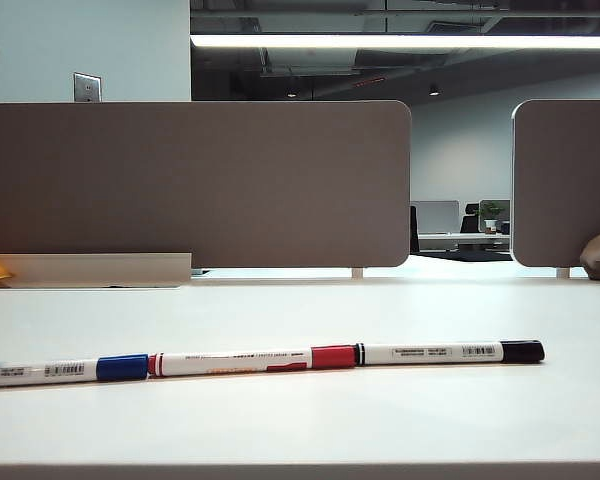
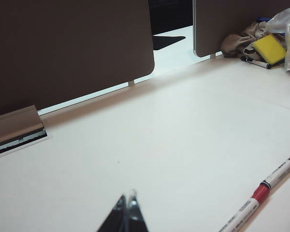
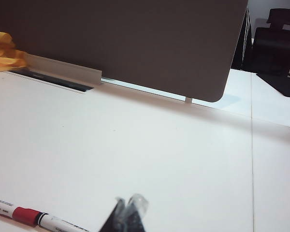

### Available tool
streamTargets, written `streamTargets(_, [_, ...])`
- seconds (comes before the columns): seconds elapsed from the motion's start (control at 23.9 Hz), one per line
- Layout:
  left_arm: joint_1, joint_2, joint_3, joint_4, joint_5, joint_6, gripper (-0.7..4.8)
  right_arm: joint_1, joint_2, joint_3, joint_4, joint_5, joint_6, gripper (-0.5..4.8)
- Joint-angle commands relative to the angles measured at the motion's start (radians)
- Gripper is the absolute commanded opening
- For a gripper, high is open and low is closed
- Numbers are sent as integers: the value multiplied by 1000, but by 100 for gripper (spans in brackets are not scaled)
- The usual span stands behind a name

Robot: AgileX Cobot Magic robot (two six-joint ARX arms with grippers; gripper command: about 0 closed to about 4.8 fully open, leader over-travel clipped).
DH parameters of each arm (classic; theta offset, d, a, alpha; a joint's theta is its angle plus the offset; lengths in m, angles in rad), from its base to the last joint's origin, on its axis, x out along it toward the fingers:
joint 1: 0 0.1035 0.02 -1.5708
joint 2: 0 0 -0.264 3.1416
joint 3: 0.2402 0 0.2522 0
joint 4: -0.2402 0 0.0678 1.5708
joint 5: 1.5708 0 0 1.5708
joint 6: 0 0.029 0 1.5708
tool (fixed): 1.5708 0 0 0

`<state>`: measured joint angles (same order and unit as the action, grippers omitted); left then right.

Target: Pick up the markers one by one and line them up horizontally in a straight line on the table.

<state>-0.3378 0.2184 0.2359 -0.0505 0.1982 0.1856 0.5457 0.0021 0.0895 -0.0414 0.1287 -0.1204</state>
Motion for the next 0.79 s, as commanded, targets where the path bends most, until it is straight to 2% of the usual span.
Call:
streamTargets(0.04, [2,-24,-44,8,5,-3,4,0,0,-13,17,1,5,0])
streamTargets(0.79, [2,-79,-229,-2,5,-3,3,0,0,-89,-7,1,5,0])
